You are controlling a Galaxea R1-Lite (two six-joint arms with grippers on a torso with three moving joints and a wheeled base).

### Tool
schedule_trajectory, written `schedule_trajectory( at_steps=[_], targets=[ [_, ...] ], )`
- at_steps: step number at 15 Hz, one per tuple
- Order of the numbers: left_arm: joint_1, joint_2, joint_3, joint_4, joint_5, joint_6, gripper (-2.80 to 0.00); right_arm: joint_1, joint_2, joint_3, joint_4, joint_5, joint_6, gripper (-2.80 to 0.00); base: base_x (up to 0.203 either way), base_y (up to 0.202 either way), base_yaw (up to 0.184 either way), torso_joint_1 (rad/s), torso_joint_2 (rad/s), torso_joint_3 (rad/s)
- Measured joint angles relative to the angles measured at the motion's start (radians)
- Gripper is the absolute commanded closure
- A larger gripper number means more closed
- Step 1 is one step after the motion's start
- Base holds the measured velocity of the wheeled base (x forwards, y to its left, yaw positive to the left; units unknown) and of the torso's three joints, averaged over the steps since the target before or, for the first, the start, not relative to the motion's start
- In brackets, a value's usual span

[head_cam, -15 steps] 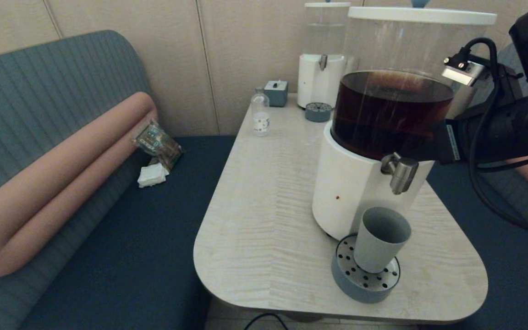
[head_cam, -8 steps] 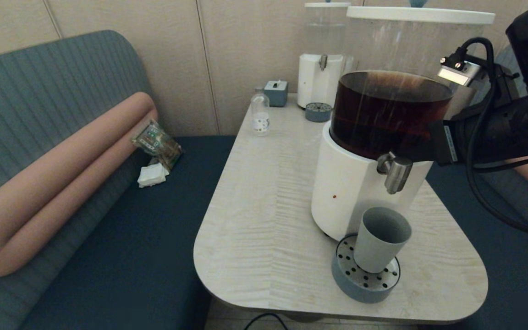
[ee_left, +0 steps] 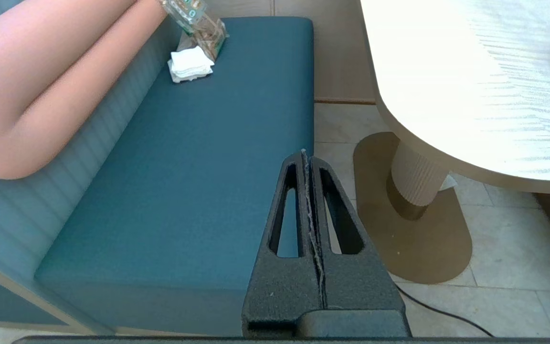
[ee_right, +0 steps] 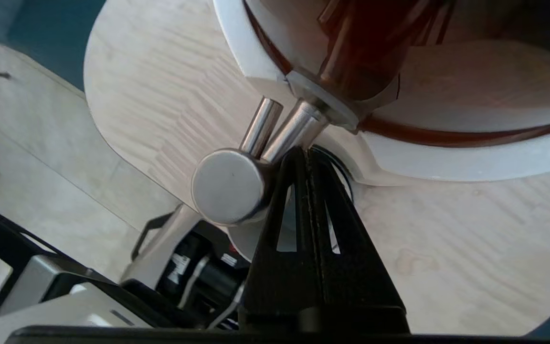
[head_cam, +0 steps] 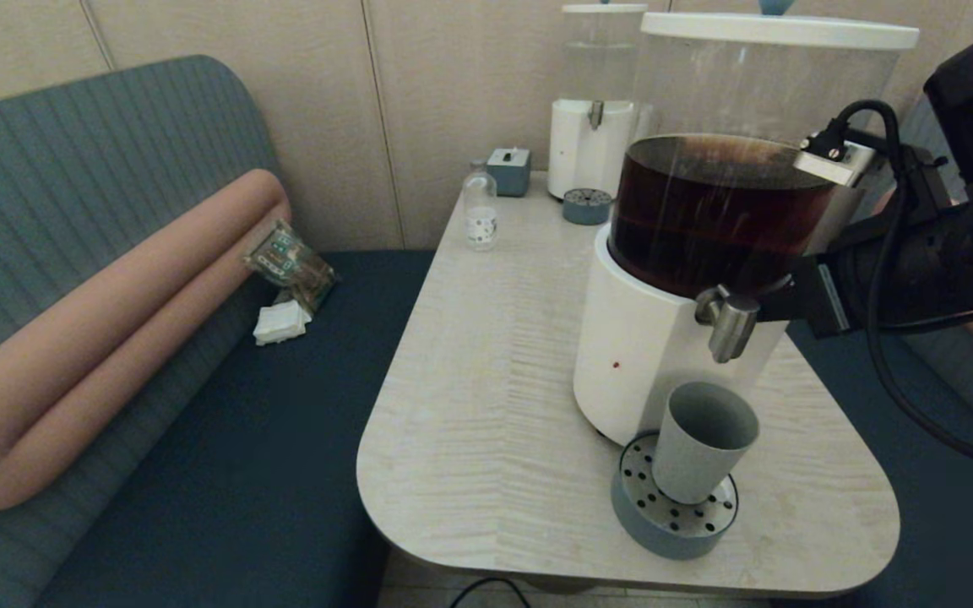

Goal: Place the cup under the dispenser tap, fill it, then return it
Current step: Turn on the faucet

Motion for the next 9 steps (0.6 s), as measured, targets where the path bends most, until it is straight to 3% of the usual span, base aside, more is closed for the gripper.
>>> schedule_trajectory(
  at_steps=[9],
  targets=[
    [0.000, 0.000, 0.000, 0.000, 0.000, 0.000, 0.00, -0.002, -0.009, 0.028, -0.102, -0.002, -0.012, 0.00, 0.000, 0.000, 0.000, 0.000, 0.00, 0.000]
  ],
)
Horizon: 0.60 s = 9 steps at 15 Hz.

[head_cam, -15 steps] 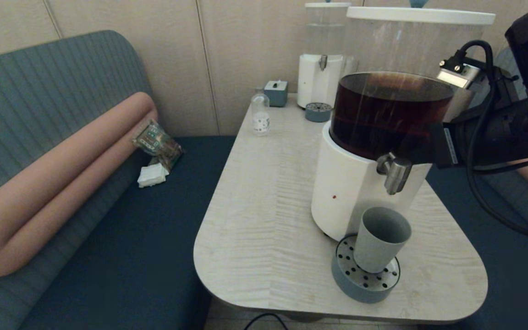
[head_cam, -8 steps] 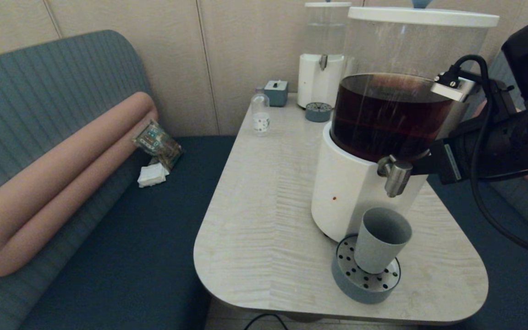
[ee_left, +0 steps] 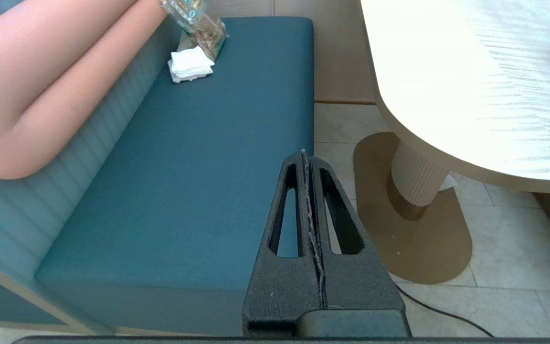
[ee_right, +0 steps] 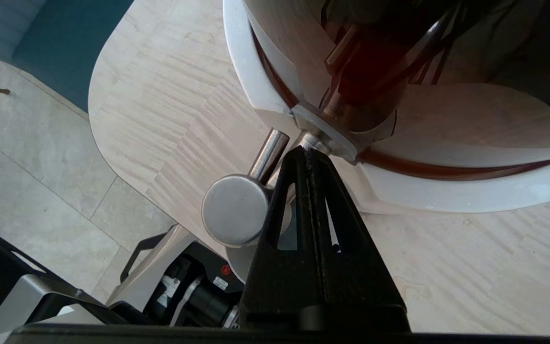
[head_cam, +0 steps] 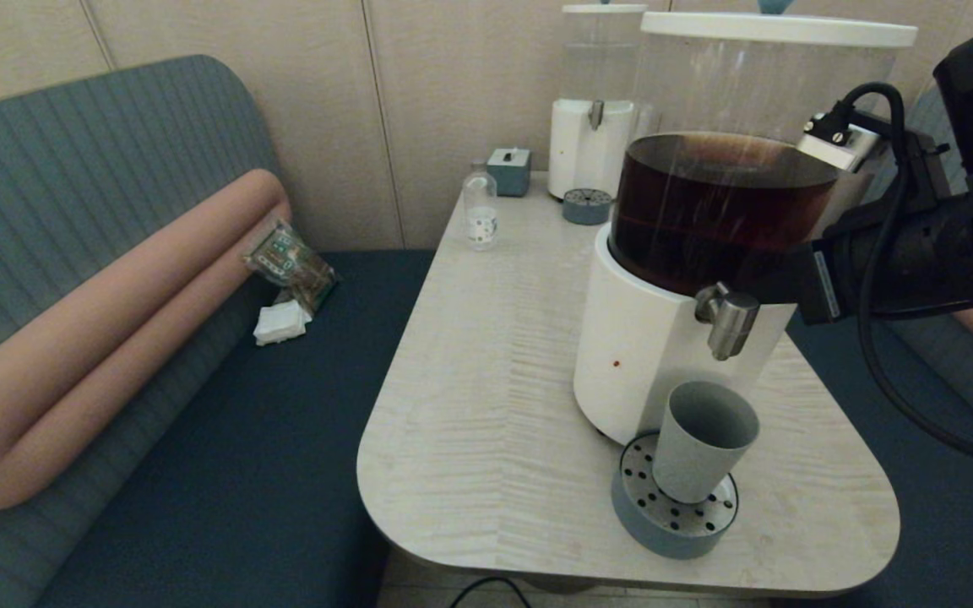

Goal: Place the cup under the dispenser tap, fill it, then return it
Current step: Turn on the faucet

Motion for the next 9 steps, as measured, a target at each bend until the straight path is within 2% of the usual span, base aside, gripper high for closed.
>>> schedule_trajectory(
  at_steps=[4, 9],
  targets=[
    [0.000, 0.000, 0.000, 0.000, 0.000, 0.000, 0.00, 0.000, -0.005, 0.021, -0.037, 0.002, -0.010, 0.00, 0.000, 0.000, 0.000, 0.000, 0.00, 0.000],
    [0.000, 0.000, 0.000, 0.000, 0.000, 0.000, 0.00, 0.000, -0.015, 0.050, -0.059, 0.047, -0.042, 0.00, 0.000, 0.000, 0.000, 0.000, 0.00, 0.000]
  ],
)
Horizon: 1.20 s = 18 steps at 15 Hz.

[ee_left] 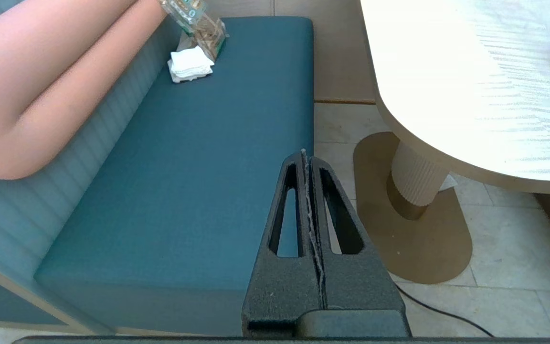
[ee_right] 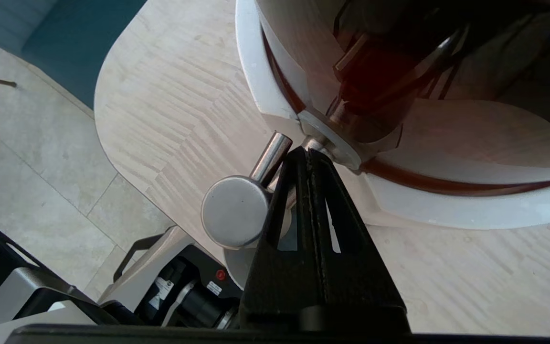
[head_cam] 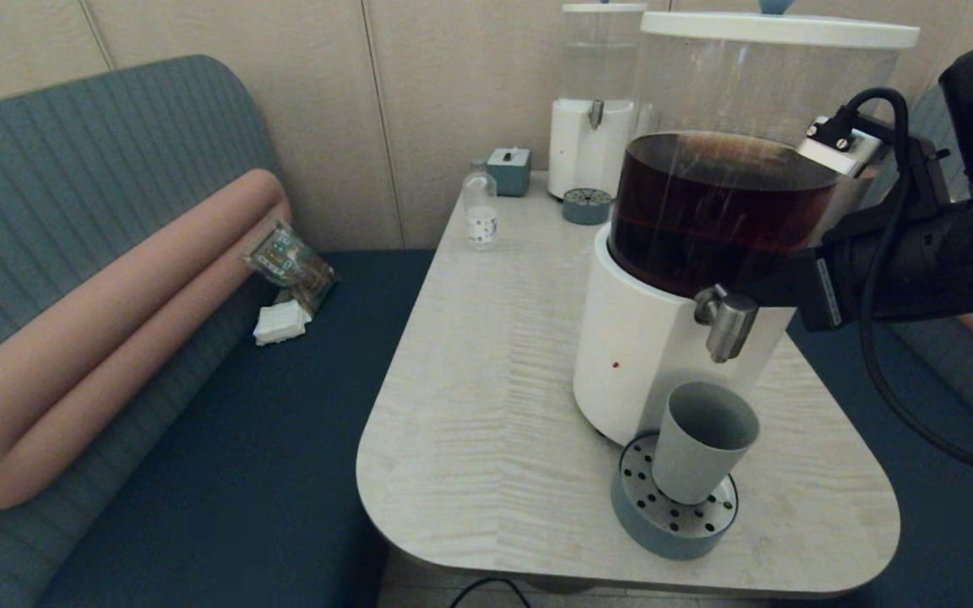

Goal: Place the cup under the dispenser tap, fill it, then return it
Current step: Turn on the faucet

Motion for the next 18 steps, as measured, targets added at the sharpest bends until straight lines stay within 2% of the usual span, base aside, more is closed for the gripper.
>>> schedule_trajectory(
  at_steps=[14, 18],
  targets=[
    [0.000, 0.000, 0.000, 0.000, 0.000, 0.000, 0.00, -0.001, -0.016, 0.036, -0.032, 0.047, -0.039, 0.00, 0.000, 0.000, 0.000, 0.000, 0.00, 0.000],
    [0.000, 0.000, 0.000, 0.000, 0.000, -0.001, 0.00, -0.004, -0.023, 0.064, -0.097, 0.049, -0.045, 0.00, 0.000, 0.000, 0.000, 0.000, 0.00, 0.000]
  ],
)
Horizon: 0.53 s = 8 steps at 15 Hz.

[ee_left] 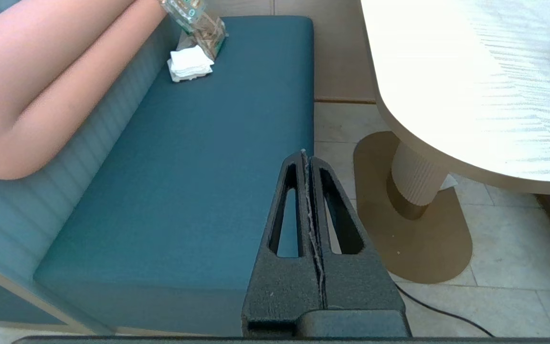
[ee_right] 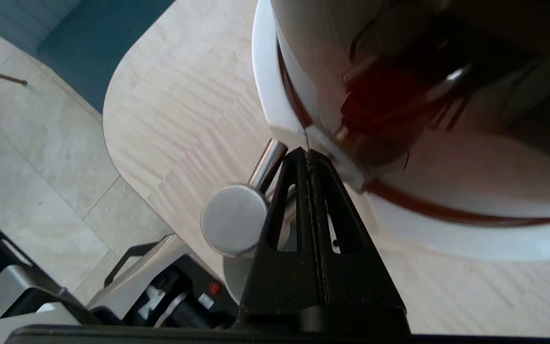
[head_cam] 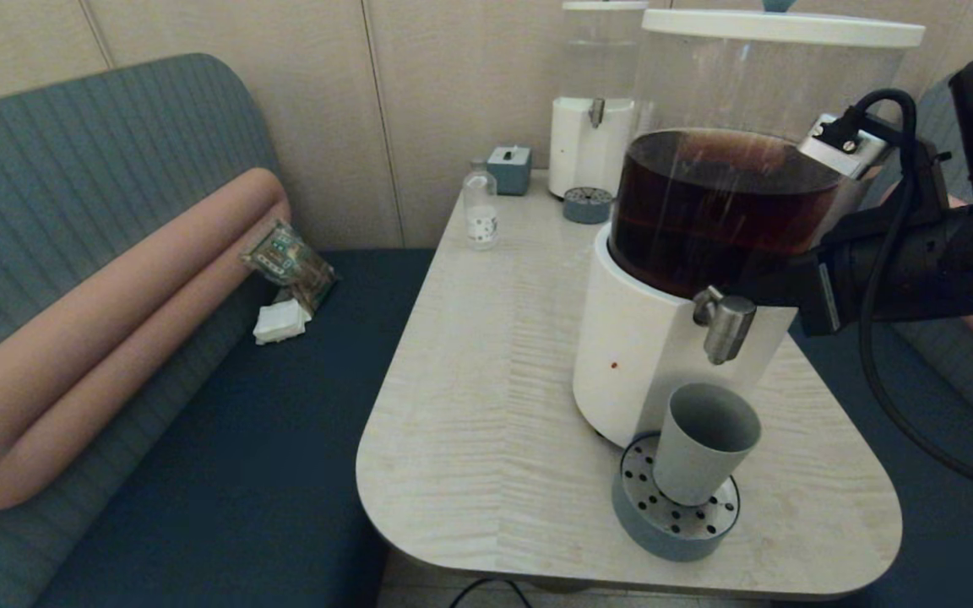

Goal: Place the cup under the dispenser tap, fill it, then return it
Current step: Turn on the faucet

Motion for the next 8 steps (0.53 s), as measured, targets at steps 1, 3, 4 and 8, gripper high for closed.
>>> schedule_trajectory(
  at_steps=[1, 3, 4, 8],
  targets=[
    [0.000, 0.000, 0.000, 0.000, 0.000, 0.001, 0.00, 0.000, -0.001, 0.004, -0.004, 0.000, -0.002, 0.00, 0.000, 0.000, 0.000, 0.000, 0.00, 0.000],
    [0.000, 0.000, 0.000, 0.000, 0.001, 0.000, 0.00, -0.001, -0.004, 0.009, -0.011, 0.001, -0.003, 0.00, 0.000, 0.000, 0.000, 0.000, 0.00, 0.000],
    [0.000, 0.000, 0.000, 0.000, 0.000, 0.001, 0.00, -0.001, -0.005, 0.012, -0.017, 0.008, -0.003, 0.00, 0.000, 0.000, 0.000, 0.000, 0.00, 0.000],
    [0.000, 0.000, 0.000, 0.000, 0.000, 0.000, 0.00, -0.002, -0.011, 0.023, -0.029, 0.052, -0.005, 0.00, 0.000, 0.000, 0.000, 0.000, 0.00, 0.000]
  ],
)
